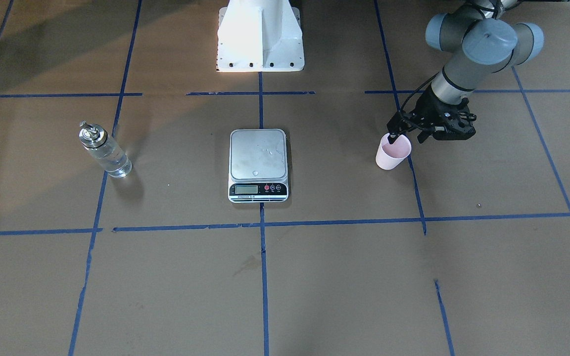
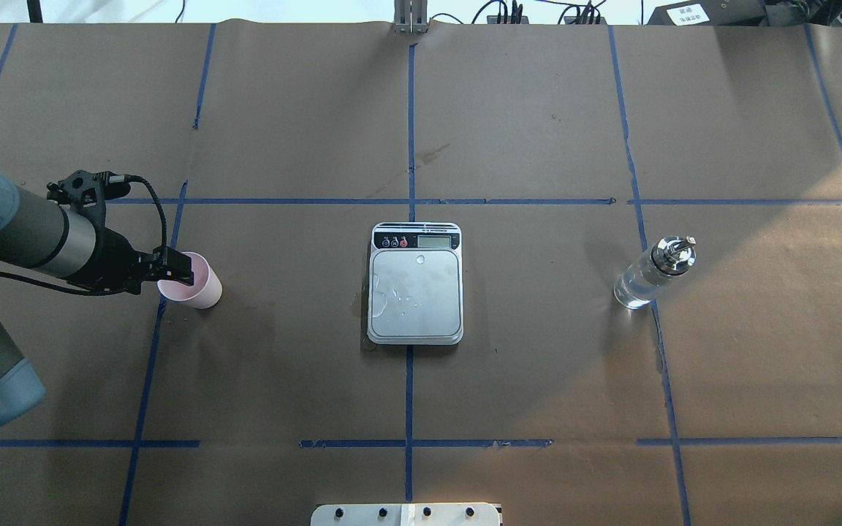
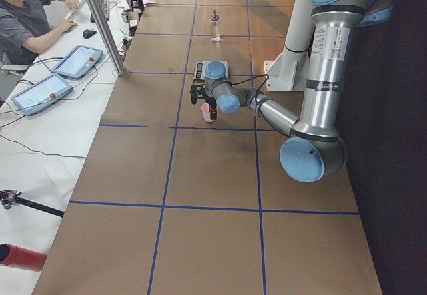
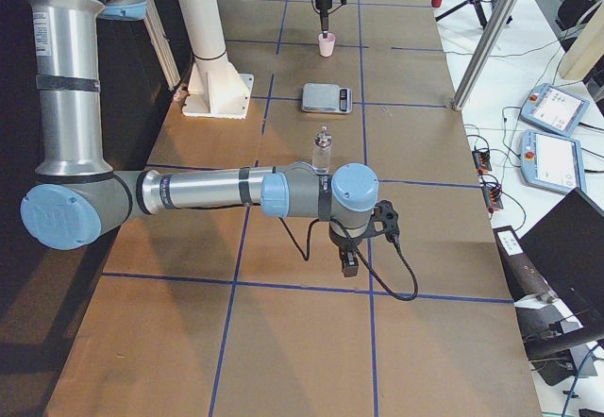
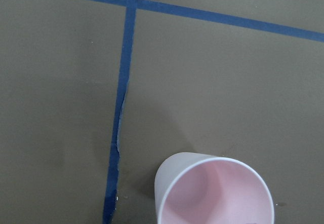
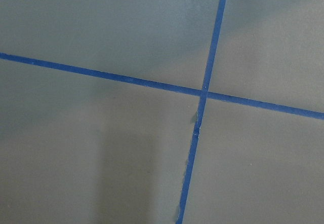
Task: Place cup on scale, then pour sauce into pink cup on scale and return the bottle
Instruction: 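Lower the left gripper to the pink cup and grasp it, then carry the pink cup with the left gripper onto the scale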
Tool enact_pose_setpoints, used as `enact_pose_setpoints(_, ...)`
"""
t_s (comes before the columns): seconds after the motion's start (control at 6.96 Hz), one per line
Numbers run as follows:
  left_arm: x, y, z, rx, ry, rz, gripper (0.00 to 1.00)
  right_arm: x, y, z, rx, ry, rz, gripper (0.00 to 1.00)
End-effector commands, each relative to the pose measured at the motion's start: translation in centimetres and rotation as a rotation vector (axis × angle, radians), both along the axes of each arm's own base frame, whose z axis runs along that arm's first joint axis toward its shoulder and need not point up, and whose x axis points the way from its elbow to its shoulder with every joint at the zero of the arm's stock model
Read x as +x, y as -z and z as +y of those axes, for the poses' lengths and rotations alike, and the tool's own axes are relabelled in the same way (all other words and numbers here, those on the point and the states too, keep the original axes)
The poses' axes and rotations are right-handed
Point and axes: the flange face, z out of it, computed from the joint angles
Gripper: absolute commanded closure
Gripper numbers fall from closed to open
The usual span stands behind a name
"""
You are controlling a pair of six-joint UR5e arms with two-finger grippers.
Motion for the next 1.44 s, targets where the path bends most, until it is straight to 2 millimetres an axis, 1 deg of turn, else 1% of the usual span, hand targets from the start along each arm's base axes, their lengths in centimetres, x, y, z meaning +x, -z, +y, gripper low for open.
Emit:
enact_pose_setpoints(0.0,0.2,-0.7,-0.2,-0.007,0.000,-0.011,0.33,0.0,0.1,0.0,-0.003,-0.004,-0.002,0.00)
enact_pose_setpoints(0.14,0.5,-1.2,-0.2,-0.014,-0.004,-0.019,0.48,0.0,0.1,0.0,-0.003,-0.004,-0.002,0.00)
enact_pose_setpoints(0.29,0.7,-1.4,-0.3,-0.016,-0.006,-0.022,0.66,0.0,0.1,0.0,-0.002,-0.004,-0.002,0.00)
enact_pose_setpoints(0.43,0.7,-1.5,-0.3,-0.017,-0.006,-0.024,0.90,0.0,0.2,0.0,-0.003,-0.005,-0.002,0.00)
enact_pose_setpoints(0.57,0.7,-1.4,-0.3,-0.016,-0.004,-0.023,1.00,0.0,0.2,0.0,-0.009,-0.009,-0.006,0.00)
enact_pose_setpoints(0.72,0.0,-0.5,-0.4,-0.007,0.006,-0.010,1.00,-0.1,0.3,-0.1,-0.008,-0.011,-0.010,0.00)
enact_pose_setpoints(0.86,-1.6,2.7,0.3,0.019,0.015,0.022,1.00,-0.1,1.4,-0.9,0.012,-0.011,-0.018,0.00)
enact_pose_setpoints(1.01,-3.2,6.6,-0.1,-0.014,0.041,-0.013,1.00,-0.1,2.6,-2.0,0.023,-0.015,-0.016,0.00)
enact_pose_setpoints(1.15,-1.1,13.9,-2.4,-0.037,0.054,-0.023,1.00,-0.1,2.6,-2.0,0.014,-0.022,-0.018,0.00)
enact_pose_setpoints(1.29,1.9,20.9,-3.6,-0.142,0.113,-0.006,1.00,-0.1,2.6,-2.1,-0.011,-0.051,-0.019,0.00)
